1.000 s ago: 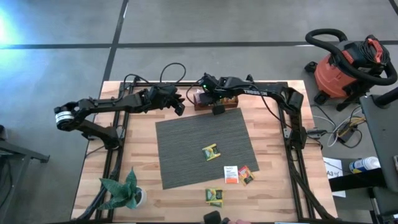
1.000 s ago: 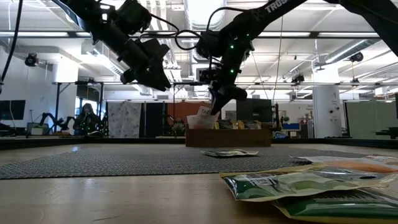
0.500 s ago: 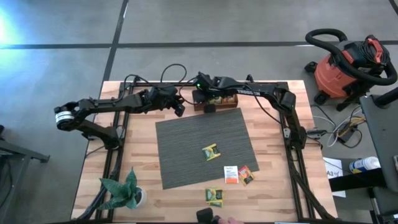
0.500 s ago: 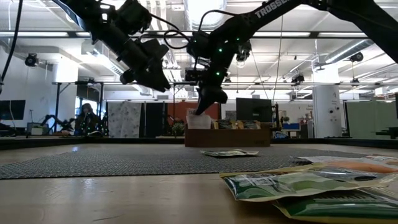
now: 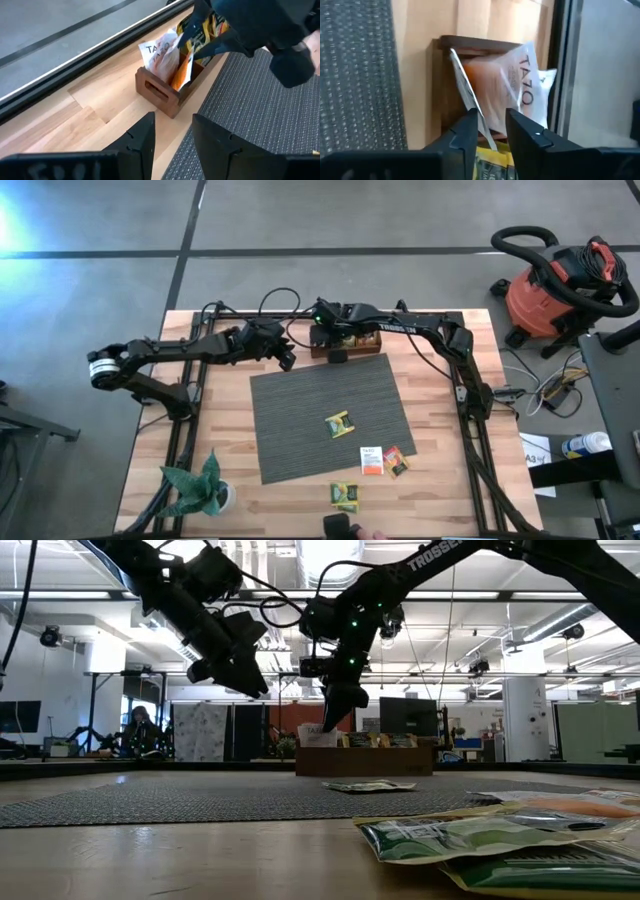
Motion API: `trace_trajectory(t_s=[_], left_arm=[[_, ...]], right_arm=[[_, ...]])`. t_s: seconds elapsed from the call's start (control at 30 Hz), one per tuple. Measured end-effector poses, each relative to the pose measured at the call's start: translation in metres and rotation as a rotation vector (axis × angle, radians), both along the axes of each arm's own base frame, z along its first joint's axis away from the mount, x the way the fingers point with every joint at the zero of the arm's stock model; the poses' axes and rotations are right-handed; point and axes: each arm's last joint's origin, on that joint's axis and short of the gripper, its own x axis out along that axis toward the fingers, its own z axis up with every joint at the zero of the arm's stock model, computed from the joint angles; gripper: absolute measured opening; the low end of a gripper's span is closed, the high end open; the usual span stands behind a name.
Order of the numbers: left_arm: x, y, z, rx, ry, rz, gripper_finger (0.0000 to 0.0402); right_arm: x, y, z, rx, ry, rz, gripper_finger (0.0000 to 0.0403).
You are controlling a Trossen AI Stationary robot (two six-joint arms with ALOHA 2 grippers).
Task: Pick & Place Tea
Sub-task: Put the white tea bag into the left section of the wooden organizer
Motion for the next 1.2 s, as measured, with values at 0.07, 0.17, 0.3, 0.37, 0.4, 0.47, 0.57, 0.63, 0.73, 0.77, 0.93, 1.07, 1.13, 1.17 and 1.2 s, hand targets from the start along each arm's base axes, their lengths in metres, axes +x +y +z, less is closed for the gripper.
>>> trace_trajectory(t_s=[0.07,0.17,0.3,0.37,0.4,0.47,0.57,0.63,0.73,0.77,0.93,1.07,1.13,1.17,1.2], left_arm=[[0.000,0.000,0.000,-0.003,-0.004,0.004,0.0124],[0.000,0.000,0.000,-0.001,-0.011,0.004,0.0124],[0.001,0.000,0.001,0.002,-0.020,0.004,0.0124],[0.001,0.000,0.001,-0.002,-0.023,0.008,0.0124],[0.001,0.000,0.001,-0.004,-0.025,0.010,0.0124],[0.001,0.000,0.001,-0.007,-0.027,0.012,0.0124],[0.001,0.000,0.001,-0.008,-0.030,0.013,0.0124],[0.001,0.000,0.002,-0.006,-0.034,0.013,0.0124],[0.001,0.000,0.002,-0.011,-0.037,0.016,0.0124],[0.001,0.000,0.002,-0.013,-0.038,0.017,0.0124],[0.002,0.001,0.002,-0.014,-0.047,0.018,0.0124],[0.002,0.000,0.002,-0.015,-0.051,0.017,0.0124],[0.002,0.000,0.003,-0.018,-0.053,0.018,0.0124],[0.002,-0.001,0.002,-0.022,-0.055,0.019,0.0124],[0.002,-0.001,0.002,-0.026,-0.058,0.021,0.0124]], right_arm=[[-0.001,-0.001,0.001,-0.042,0.015,-0.027,0.0111],[-0.002,-0.004,0.002,-0.097,0.032,-0.062,0.0123],[-0.004,-0.008,0.002,-0.088,0.014,-0.105,0.0130],[-0.004,-0.009,0.003,-0.075,-0.002,-0.142,0.0131],[-0.005,-0.010,0.003,-0.071,-0.008,-0.156,0.0132],[-0.006,-0.010,0.005,-0.067,-0.012,-0.166,0.0134],[-0.007,-0.008,0.013,-0.060,-0.029,-0.148,0.0134],[-0.009,-0.005,0.021,-0.032,-0.053,-0.124,0.0130],[-0.013,0.002,0.030,0.055,-0.079,-0.095,0.0119],[-0.014,0.004,0.029,0.122,-0.086,-0.081,0.0114],[-0.010,0.011,0.013,0.330,-0.084,-0.039,0.0078],[0.002,0.008,-0.001,0.289,-0.120,-0.037,0.0052],[0.005,0.006,-0.003,0.257,-0.130,-0.048,0.0042],[0.006,0.005,-0.005,0.247,-0.123,-0.055,0.0039],[0.005,0.004,-0.007,0.247,-0.117,-0.059,0.0036]])
